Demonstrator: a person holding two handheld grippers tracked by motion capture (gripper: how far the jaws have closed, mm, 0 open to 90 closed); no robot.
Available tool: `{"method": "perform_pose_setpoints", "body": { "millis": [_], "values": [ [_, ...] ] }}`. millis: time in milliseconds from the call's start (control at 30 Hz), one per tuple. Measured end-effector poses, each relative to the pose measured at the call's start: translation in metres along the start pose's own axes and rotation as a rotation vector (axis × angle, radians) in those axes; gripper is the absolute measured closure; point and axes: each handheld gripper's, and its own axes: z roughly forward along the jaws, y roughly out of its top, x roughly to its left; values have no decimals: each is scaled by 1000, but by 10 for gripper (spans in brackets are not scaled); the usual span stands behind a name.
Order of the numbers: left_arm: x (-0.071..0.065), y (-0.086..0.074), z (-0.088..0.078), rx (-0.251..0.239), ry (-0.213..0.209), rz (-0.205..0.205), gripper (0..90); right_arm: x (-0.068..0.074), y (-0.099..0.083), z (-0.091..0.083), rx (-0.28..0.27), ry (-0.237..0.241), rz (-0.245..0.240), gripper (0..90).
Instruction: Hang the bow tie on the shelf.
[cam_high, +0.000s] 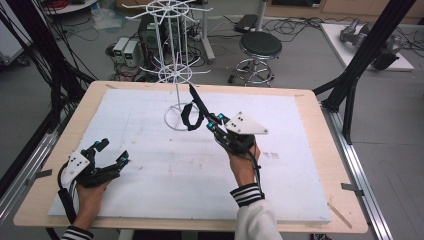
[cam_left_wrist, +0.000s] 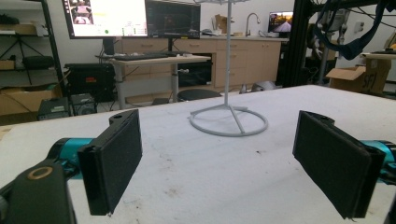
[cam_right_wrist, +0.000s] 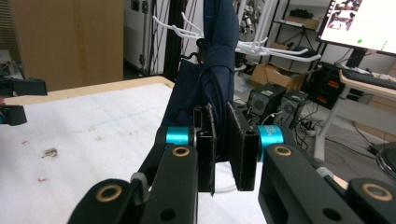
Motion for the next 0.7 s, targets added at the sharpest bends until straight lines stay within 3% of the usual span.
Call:
{"method": "perform_pose_setpoints", "body": {
  "millis": [700],
  "values": [
    [0, 0, 0, 2, 4, 0, 161, 12, 29, 20, -63, 69, 7, 823]
  ]
}}
